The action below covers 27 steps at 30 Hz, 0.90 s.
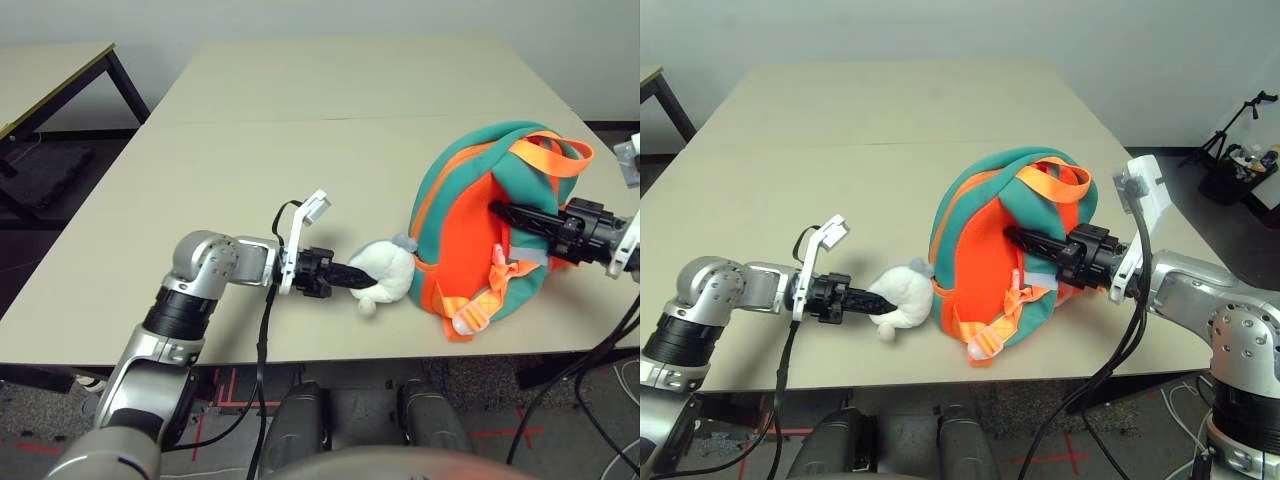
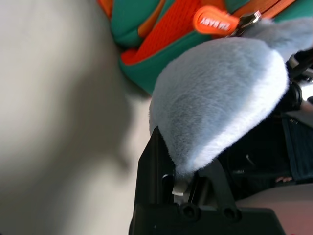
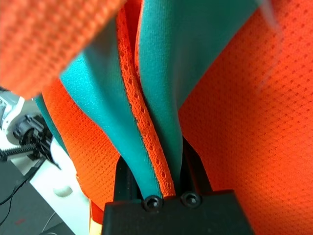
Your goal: Put the pencil case into the backpack and zip it.
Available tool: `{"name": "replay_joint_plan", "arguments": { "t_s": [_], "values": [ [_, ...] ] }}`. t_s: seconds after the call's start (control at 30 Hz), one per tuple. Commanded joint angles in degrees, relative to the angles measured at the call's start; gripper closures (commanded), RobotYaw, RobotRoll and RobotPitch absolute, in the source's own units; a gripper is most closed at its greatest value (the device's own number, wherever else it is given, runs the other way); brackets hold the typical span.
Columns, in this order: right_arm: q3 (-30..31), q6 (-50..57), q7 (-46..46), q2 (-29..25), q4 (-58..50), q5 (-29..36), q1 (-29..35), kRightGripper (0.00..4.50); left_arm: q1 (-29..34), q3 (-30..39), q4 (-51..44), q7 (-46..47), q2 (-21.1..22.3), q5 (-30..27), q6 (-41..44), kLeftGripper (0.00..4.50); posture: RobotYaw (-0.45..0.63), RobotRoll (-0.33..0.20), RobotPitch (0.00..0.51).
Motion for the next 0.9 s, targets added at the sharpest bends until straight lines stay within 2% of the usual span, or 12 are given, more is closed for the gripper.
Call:
{"name": "replay_joint_plan", "arguments": {
  "t_s": [0.03, 0.1, 0.17, 0.23, 0.33, 0.43, 0.53, 0.6, 0.67, 0.73, 0.8, 0.9],
  "values": [
    [-0.6, 1.1, -1.0, -0.1, -1.0, -0.6, 2.7, 4.30, 1.6, -1.7, 0.1, 0.6, 0.1, 2.9, 0.9, 4.37, -0.05, 0.000, 0.061],
    [-1.2, 1.5, -0.9, -0.9, -1.6, -0.4, 3.8, 4.30, 1.7, 0.9, -2.1, 1.8, -0.3, 1.6, 2.0, 4.37, -0.05, 0.000, 0.063],
    [-2.0, 2.1, -0.9, -1.9, -2.5, -0.1, 4.7, 3.56, 1.8, 4.1, -4.6, 3.1, -0.4, -0.2, 3.9, 4.37, -0.07, 0.000, 0.062],
    [-4.2, 3.5, -2.1, -3.0, -3.7, 2.0, 5.0, 3.01, 2.0, 8.3, -8.0, 3.9, 0.6, -2.4, 6.7, 3.64, -0.08, 0.000, 0.058],
    [-9.0, 7.1, -4.5, -5.7, -4.9, 7.3, 5.1, 1.93, 2.7, 14.1, -13.6, 3.3, 4.8, -7.1, 13.1, 2.61, -0.10, 0.000, 0.056],
    [-16.1, 12.4, -6.0, -10.5, -4.0, 13.6, 7.1, 0.99, 4.0, 19.6, -17.1, 1.0, 11.1, -12.5, 18.0, 1.60, -0.10, 0.000, 0.051],
    [-25.5, 19.0, -6.0, -15.5, -0.9, 17.7, 11.9, 0.05, 6.2, 23.3, -17.5, -0.5, 17.7, -15.3, 18.5, 0.56, -0.09, 0.000, 0.045],
    [-31.3, 22.9, -5.1, -18.4, 1.6, 17.0, 14.8, 0.00, 7.4, 26.6, -15.6, -0.3, 19.6, -15.9, 18.5, 0.02, -0.09, 0.000, 0.034],
    [-36.1, 25.6, -4.2, -20.6, 4.6, 14.6, 16.5, 0.00, 8.5, 29.7, -13.1, 0.3, 21.6, -14.5, 17.6, 0.02, -0.09, 0.000, 0.030],
    [-37.6, 24.5, -3.6, -21.7, 7.4, 9.7, 17.7, 0.00, 8.7, 31.7, -9.8, 2.1, 22.6, -11.4, 14.1, 0.02, -0.09, 0.000, 0.021],
    [-35.4, 18.3, -1.9, -21.5, 9.9, 2.7, 18.6, 0.00, 7.1, 33.2, -5.2, 6.6, 21.4, -6.0, 8.0, 0.02, -0.07, 0.000, 0.010],
    [-27.4, 6.9, -0.8, -20.1, 14.3, -7.2, 16.7, 0.00, 4.0, 35.0, 0.4, 14.8, 17.5, 2.3, -3.2, 0.02, -0.05, 0.000, 0.000]
  ]
}}
